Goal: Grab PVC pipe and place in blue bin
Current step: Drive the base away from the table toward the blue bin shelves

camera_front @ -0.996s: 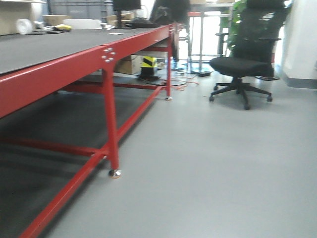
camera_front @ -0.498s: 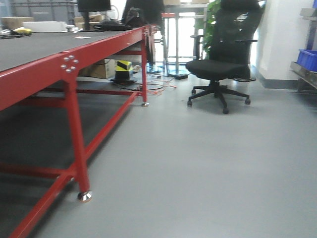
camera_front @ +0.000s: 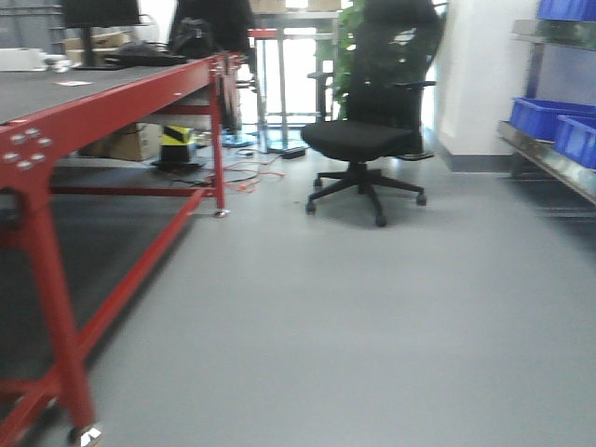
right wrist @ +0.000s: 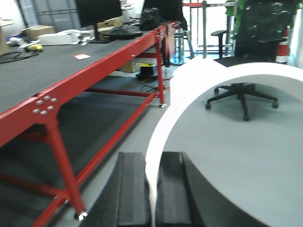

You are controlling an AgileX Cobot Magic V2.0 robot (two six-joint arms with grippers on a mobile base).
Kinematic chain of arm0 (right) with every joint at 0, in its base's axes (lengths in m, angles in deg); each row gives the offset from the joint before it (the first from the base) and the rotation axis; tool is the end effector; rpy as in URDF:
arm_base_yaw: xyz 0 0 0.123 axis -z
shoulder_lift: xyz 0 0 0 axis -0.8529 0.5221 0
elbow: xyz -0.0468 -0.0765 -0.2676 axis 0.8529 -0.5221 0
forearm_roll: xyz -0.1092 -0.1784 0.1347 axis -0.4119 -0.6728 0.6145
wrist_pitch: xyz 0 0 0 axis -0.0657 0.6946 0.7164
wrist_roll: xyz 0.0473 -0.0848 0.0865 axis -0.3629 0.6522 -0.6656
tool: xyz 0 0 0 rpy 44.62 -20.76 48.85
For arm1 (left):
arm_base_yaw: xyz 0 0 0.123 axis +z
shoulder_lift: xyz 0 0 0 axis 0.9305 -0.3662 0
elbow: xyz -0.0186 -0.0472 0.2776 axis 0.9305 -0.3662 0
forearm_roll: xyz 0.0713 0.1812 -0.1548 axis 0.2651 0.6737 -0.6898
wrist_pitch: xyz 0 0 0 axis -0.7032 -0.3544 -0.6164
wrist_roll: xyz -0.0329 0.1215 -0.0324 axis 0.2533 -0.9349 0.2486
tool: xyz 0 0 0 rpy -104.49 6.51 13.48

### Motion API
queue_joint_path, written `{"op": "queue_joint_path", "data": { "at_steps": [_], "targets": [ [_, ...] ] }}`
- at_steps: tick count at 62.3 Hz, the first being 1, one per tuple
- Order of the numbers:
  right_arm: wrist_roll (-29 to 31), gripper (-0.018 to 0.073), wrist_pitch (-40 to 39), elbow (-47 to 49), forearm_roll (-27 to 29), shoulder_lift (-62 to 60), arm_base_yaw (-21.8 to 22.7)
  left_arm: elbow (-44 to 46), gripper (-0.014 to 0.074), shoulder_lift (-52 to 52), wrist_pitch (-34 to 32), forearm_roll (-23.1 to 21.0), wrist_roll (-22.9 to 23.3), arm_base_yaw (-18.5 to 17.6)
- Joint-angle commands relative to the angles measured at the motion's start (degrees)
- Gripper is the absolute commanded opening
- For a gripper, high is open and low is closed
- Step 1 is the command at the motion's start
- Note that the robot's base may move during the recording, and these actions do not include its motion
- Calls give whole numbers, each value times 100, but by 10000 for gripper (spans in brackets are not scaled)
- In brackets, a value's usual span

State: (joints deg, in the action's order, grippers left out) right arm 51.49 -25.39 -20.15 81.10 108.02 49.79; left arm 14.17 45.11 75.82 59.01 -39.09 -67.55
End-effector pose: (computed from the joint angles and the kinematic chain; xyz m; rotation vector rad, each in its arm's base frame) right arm 0.1338 0.0330 0.3593 -0.0822 1.6764 0.3005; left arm 0.1241 0.0030 0.3324 -0.0875 1.8724 -0.0321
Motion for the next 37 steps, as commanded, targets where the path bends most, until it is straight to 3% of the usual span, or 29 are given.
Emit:
{"op": "queue_joint_path", "data": {
  "at_steps": [1, 37],
  "targets": [
    [4, -153, -159, -8, -20, -28, 8, -1, -111, 35, -119, -16, 47, 17],
    [4, -153, -148, -8, -20, -28, 8, -1, -111, 35, -119, -16, 47, 17]
  ]
}}
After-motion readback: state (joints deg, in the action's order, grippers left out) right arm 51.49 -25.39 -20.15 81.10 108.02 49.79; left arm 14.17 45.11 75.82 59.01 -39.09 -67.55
